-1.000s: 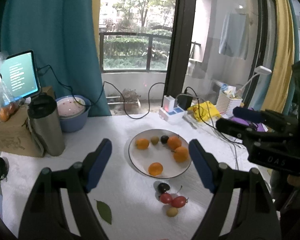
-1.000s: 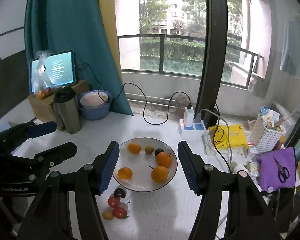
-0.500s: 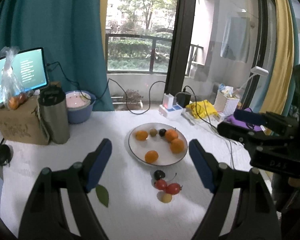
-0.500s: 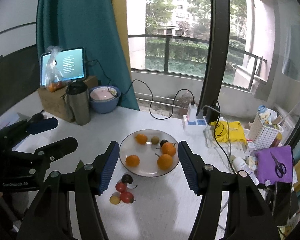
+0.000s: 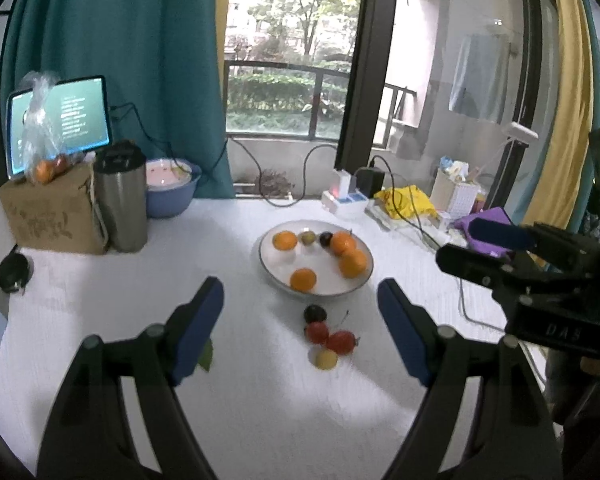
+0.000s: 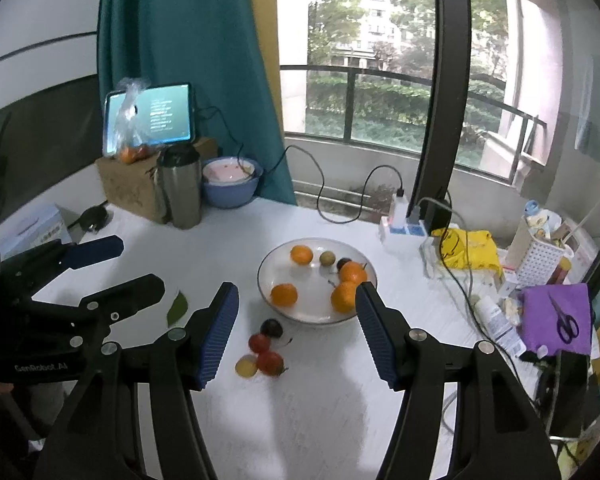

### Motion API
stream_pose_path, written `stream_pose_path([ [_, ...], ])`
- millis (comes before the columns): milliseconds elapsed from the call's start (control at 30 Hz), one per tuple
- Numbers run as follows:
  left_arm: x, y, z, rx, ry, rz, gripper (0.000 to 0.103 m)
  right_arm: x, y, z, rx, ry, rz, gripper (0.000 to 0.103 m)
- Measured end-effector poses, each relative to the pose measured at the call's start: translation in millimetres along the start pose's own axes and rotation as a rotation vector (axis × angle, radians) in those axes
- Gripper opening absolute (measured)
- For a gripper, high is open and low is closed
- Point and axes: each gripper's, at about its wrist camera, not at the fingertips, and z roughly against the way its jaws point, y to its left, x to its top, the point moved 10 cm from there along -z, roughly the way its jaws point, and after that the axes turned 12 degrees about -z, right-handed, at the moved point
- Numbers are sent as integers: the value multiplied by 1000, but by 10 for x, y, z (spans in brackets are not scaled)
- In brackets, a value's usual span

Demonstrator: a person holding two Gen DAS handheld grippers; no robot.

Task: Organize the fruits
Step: 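Withdraw both grippers from the plate toward the red tomatoes and plum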

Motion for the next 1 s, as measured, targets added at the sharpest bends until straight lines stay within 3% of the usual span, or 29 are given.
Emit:
stream_pose_path([
  [467, -464, -175, -248, -10, 94, 6, 80, -407, -109, -143, 31, 54, -29, 64],
  [1000, -959, -109, -766, -25, 206, 39, 80, -882, -175, -743, 60, 180, -46, 63],
])
